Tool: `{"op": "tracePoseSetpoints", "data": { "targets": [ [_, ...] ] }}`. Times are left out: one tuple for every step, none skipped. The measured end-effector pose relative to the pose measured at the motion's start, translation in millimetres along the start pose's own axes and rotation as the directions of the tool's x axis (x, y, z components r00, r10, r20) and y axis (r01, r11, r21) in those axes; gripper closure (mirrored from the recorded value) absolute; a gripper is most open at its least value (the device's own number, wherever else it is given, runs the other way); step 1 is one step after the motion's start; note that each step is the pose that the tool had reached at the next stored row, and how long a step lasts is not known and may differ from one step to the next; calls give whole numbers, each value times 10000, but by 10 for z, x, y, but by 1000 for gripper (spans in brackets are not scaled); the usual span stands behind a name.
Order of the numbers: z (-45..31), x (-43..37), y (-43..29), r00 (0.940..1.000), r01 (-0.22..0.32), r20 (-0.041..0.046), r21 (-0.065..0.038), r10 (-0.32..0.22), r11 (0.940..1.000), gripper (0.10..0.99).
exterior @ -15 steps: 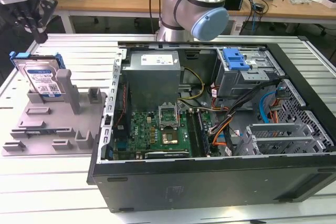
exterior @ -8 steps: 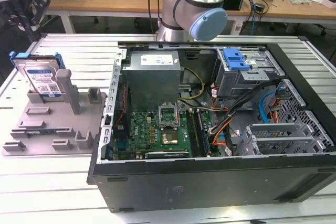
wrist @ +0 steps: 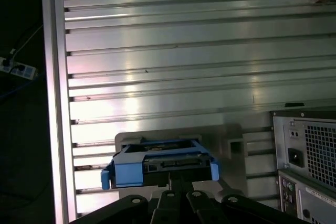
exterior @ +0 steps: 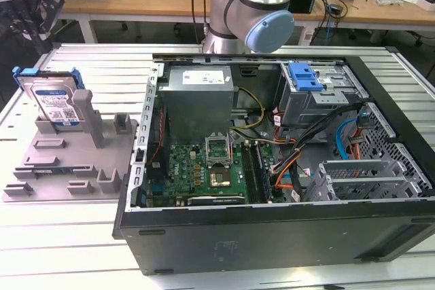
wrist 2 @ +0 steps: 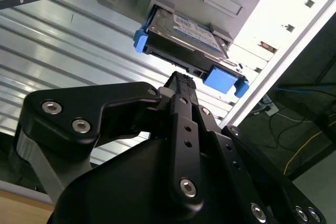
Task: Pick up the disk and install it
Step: 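Pick up the disk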
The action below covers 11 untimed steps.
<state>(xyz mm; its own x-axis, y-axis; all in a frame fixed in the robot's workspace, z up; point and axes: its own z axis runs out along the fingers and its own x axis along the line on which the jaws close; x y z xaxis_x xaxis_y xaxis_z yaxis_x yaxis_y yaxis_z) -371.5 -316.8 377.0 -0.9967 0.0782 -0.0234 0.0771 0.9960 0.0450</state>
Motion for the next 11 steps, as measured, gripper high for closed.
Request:
{"op": "tracePoseSetpoints", "data": {
  "targets": [
    [0, 2, 0, 10000, 0, 0, 0, 0, 10000, 980],
    [0, 4, 0, 10000, 0, -1, 0, 0, 10000, 980],
    [0, 5, 0, 10000, 0, -1, 0, 0, 10000, 980],
    [-1, 5, 0, 10000, 0, -1, 0, 0, 10000, 980],
    [0, 6, 0, 10000, 0, -1, 0, 0, 10000, 980],
    [0, 3, 0, 10000, 27, -17, 1, -27, 10000, 980],
    [1, -22, 2, 9991, 367, -225, 4, -367, 9993, 980],
    [2, -22, 2, 9968, 725, -327, -4, -725, 9974, 980],
    [3, -22, 2, 9945, 979, -362, -10, -979, 9952, 980],
    [4, -22, 2, 9893, 1407, -384, -22, -1407, 9901, 980],
    [6, -22, 2, 9832, 1783, -398, -34, -1783, 9840, 980]
  ]
}}
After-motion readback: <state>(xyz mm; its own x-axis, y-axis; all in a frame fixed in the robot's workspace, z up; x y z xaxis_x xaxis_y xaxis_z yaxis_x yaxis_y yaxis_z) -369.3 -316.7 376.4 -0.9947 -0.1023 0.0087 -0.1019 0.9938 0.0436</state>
